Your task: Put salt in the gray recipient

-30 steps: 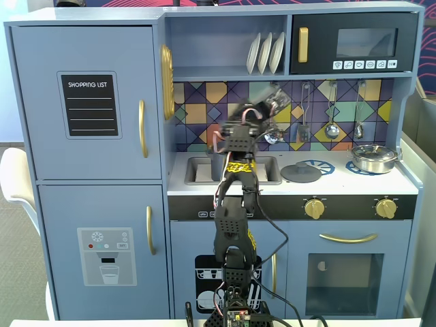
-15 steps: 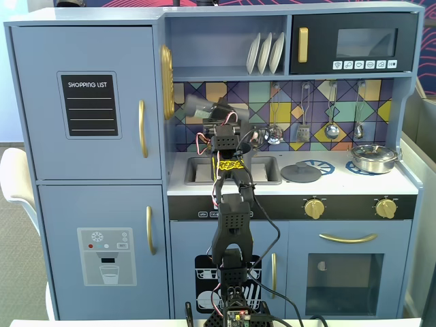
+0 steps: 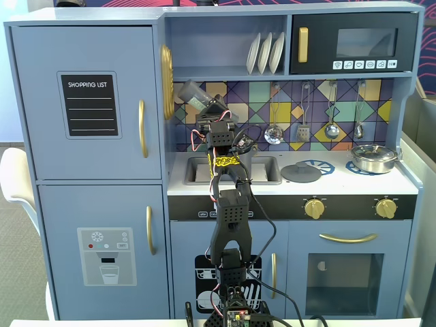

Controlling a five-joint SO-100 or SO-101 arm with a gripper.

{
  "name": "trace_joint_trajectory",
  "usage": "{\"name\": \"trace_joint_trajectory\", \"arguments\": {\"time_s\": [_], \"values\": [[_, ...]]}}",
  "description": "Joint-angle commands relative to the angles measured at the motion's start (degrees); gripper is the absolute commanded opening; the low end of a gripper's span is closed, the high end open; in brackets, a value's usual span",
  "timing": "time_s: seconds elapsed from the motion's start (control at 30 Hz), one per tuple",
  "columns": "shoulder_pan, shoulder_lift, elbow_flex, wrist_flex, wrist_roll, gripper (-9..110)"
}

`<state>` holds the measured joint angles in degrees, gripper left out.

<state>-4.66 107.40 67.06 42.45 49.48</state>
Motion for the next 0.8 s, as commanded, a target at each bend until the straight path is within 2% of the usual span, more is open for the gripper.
{"name": "trace_joint_trajectory", "arguments": {"time_s": [0.0,0.17,0.27,0.57,0.77], "values": [[2.4,1.6,-1.7,3.3,2.9,0],[3.2,3.1,3.3,4.3,3.4,0],[1.6,2.2,3.3,-0.1,2.9,0],[-0.4,-7.4,-12.6,-5.4,2.3,0],[3.8,-2.7,-4.7,2.1,3.6,0]]}}
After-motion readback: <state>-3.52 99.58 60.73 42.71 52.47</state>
